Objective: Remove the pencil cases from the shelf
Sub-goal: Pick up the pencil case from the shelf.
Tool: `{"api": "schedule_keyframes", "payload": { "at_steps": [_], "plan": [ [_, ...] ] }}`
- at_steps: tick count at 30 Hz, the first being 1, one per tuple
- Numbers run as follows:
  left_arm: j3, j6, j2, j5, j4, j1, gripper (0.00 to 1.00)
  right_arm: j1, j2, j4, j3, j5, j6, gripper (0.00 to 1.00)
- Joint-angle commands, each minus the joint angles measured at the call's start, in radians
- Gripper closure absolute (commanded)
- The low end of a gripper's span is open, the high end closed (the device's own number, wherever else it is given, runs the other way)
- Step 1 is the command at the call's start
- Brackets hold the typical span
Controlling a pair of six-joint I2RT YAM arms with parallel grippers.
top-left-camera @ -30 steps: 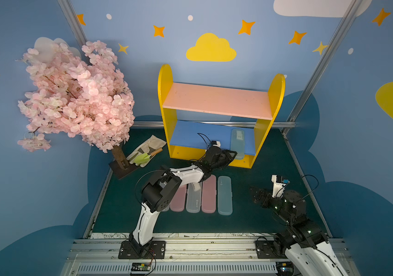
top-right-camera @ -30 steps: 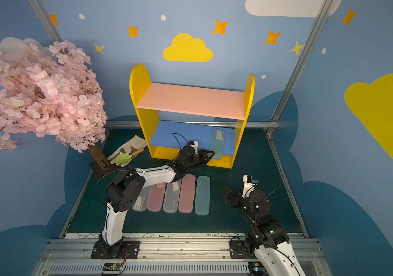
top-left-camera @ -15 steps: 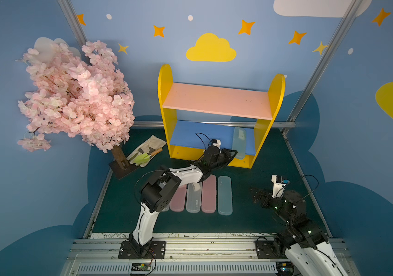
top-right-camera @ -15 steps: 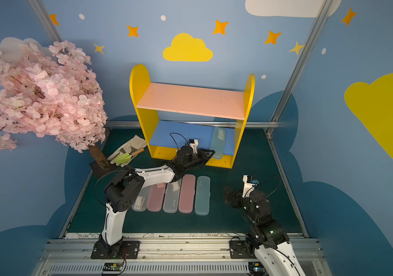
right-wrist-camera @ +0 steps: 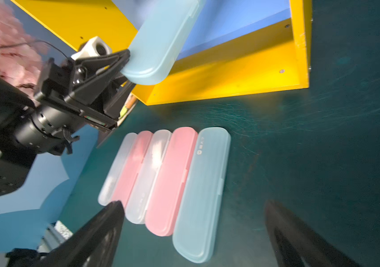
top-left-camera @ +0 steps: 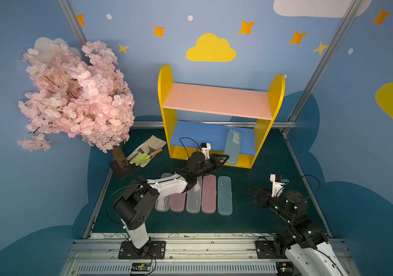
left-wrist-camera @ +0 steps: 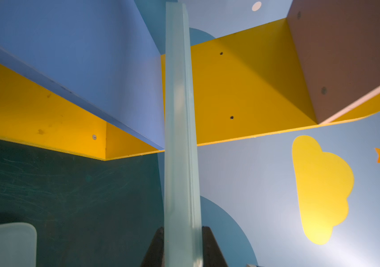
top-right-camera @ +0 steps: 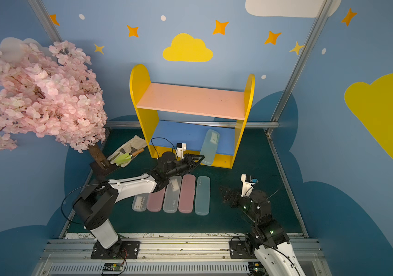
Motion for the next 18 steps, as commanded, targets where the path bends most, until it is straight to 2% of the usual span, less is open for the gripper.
{"api": "schedule_keyframes", "payload": {
  "at_steps": [1, 9, 18],
  "plan": [
    [-0.068, -0.012, -0.097, 0.057, 0.096, 0.006, 0.94, -0.001, 0.02, 0.177, -0.01, -0.119, 0.13, 0.02],
    [-0.241, -0.049, -0.311, 0.11, 0.102, 0.006, 0.94, 0.0, 0.158, 0.397, 0.04, -0.256, 0.341, 0.06],
    [-0.376, -0.016, -0.576, 0.081, -0.03, 0.007, 0.95, 0.022, 0.312, 0.519, 0.135, -0.319, 0.448, 0.09]
  ]
}}
